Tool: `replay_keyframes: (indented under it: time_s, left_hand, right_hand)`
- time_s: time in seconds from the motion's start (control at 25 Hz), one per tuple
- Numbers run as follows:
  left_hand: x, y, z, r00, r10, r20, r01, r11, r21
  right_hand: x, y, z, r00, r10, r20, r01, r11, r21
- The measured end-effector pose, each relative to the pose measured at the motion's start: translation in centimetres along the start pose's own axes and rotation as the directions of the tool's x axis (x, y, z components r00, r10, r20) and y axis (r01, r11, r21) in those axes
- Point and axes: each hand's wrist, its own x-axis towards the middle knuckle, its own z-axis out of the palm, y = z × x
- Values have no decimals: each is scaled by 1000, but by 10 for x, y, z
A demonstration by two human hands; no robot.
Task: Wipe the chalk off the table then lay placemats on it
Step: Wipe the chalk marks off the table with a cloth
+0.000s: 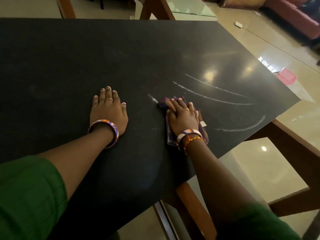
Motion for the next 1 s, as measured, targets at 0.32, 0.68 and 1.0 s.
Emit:
replay_keyframes:
  time_s: [0.32, 0.68, 1.0]
  left_hand:
    - [-1, 2, 1, 1000, -1, -7, 1, 999, -40]
    - [-2, 2, 1, 1000, -2, -7, 2, 999, -37]
    - [-1, 2, 1, 1000, -10, 0, 10, 999, -33]
  right_hand:
    - [-70, -12, 3, 963, -251, 93, 255, 967, -27]
    - [-22, -32, 15, 949, -312, 52, 312, 950, 9]
    - [5, -46, 20, 979, -201, 17, 201, 980, -5]
